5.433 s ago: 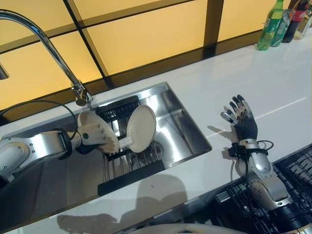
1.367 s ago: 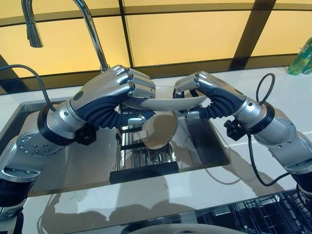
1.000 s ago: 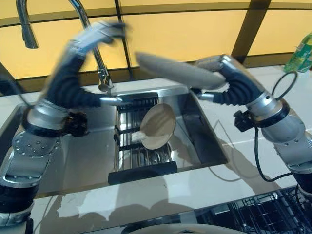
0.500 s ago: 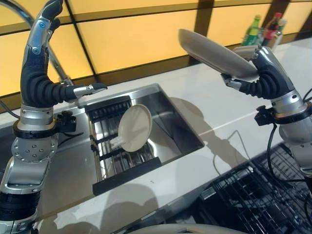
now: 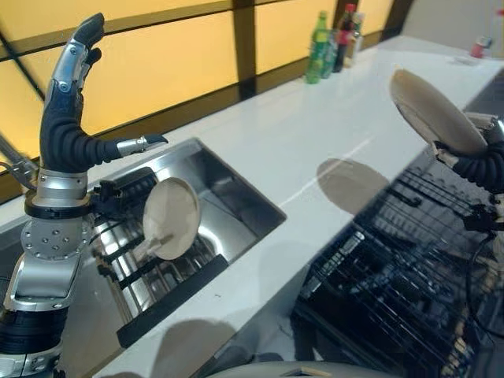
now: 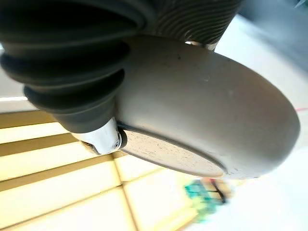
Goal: Pick up plates and place into dishwasher.
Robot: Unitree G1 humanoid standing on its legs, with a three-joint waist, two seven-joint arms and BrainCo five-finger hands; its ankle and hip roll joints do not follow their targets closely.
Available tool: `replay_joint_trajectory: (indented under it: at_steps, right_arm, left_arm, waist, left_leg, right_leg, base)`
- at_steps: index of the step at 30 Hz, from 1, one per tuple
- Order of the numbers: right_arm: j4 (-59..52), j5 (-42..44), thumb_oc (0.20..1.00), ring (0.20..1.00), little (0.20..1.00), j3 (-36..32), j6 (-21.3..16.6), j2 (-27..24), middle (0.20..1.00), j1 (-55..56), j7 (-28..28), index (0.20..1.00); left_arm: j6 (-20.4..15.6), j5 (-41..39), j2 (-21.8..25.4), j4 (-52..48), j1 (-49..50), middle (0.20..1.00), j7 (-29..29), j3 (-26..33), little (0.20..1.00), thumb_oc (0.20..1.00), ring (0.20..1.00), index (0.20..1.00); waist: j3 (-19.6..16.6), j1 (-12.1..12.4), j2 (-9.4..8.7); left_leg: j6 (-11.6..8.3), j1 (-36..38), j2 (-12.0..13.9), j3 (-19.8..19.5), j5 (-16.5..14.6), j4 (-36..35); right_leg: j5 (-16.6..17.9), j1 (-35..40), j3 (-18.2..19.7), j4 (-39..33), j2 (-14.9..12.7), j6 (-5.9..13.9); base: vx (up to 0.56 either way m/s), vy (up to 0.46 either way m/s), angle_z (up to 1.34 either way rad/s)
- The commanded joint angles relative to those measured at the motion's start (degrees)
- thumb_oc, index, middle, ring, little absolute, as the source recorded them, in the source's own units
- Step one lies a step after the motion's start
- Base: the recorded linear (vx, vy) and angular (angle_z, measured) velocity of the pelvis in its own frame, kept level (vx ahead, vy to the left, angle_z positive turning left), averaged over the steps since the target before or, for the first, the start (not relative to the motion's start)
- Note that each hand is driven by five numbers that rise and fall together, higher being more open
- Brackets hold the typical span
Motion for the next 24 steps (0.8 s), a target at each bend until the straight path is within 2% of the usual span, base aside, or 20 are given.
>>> replay_joint_trajectory:
  at_steps: [1, 4, 6, 10, 15, 18, 24]
  right_arm:
    - [1.69, 2.18, 0.2, 0.2, 0.2, -2.69, 0.19, -0.33, 0.2, -1.48, -1.74, 0.2]
    - [4.11, 1.19, 0.2, 0.2, 0.2, -3.71, 1.94, 1.24, 0.2, 0.77, -3.31, 0.2]
    - [5.13, 1.55, 0.2, 0.2, 0.2, -4.47, 2.81, 1.57, 0.2, 1.74, -3.62, 0.2]
    - [6.92, 0.66, 0.2, 0.2, 0.2, -4.81, 6.91, 2.88, 0.2, 4.14, -4.0, 0.2]
    - [9.3, -0.5, 0.2, 0.2, 0.2, -5.33, 10.27, 4.09, 0.2, 6.74, -1.67, 0.2]
    - [10.22, 1.29, 0.2, 0.2, 0.2, -5.98, 11.35, 4.27, 0.2, 9.16, 3.35, 0.2]
    - [13.6, 11.16, 0.2, 0.2, 0.2, -0.01, 10.54, 1.17, 0.2, 6.39, 21.62, 0.2]
  left_arm:
    - [-0.54, 2.27, 2.35, 2.92, -0.97, 1.0, 4.19, 3.67, 1.0, 1.0, 1.0, 1.0]
    - [-1.46, 1.69, 2.35, 3.09, -0.07, 1.0, 3.67, 5.87, 1.0, 1.0, 1.0, 1.0]
    - [-1.65, 1.73, 2.45, 2.75, 0.59, 1.0, 3.76, 7.14, 1.0, 1.0, 1.0, 1.0]
    - [-1.56, 1.71, 2.82, 2.89, 1.87, 1.0, 2.67, 8.46, 1.0, 1.0, 1.0, 1.0]
    - [-2.0, 0.82, 2.99, 2.2, 3.67, 1.0, 0.8, 9.93, 1.0, 1.0, 1.0, 1.0]
    - [-2.45, -0.09, 3.11, 1.13, 6.04, 1.0, -0.5, 11.36, 1.0, 1.0, 1.0, 1.0]
    - [-1.75, 0.21, 3.43, 0.92, 5.62, 1.0, -0.49, 9.61, 1.0, 1.0, 1.0, 1.0]
  waist:
    - [-2.51, -0.58, -2.84]
    - [-1.83, -0.61, -2.71]
    - [-1.99, 0.02, -2.94]
    - [-2.49, 0.59, -3.41]
    - [-2.53, 0.41, -2.59]
    - [-2.79, 0.42, -2.36]
    - [-2.87, 1.48, -2.23]
  left_leg:
    - [3.02, 2.61, -2.41, -0.91, -9.12, 0.13]
    - [3.85, 1.53, -1.72, -0.81, -8.35, 0.71]
    - [3.35, 0.07, -1.19, -0.45, -7.21, 1.16]
    - [1.89, -1.36, -0.32, -1.14, -6.62, 2.14]
    - [0.73, -1.75, 1.02, -1.36, -5.96, 2.09]
    - [0.04, -1.81, 1.56, -1.8, -5.53, 1.76]
    - [-1.28, -2.56, 2.65, -2.71, -4.59, 2.23]
  right_leg:
    - [3.45, -2.5, -2.8, 4.68, -3.06, 6.67]
    - [0.17, -3.66, -1.06, 11.69, -1.97, 5.97]
    - [-1.14, -2.92, -1.42, 9.64, -1.48, 4.69]
    - [-1.14, -0.26, -1.5, 3.87, -0.27, 3.53]
    - [-1.94, 0.65, -1.26, 2.14, 1.83, 1.99]
    - [-2.3, 1.04, -1.24, 1.47, 2.53, 1.4]
    - [-2.57, 1.28, -2.53, 0.96, 3.12, 0.33]
  base:
    - [-0.13, -0.105, -1.3]
    - [-0.1, -0.144, -0.91]
    - [-0.07, -0.221, -0.66]
    - [0.01, -0.285, -0.39]
    - [0.02, -0.202, -0.07]
    - [0.02, -0.175, 0.0]
    - [0.0, -0.112, -0.01]
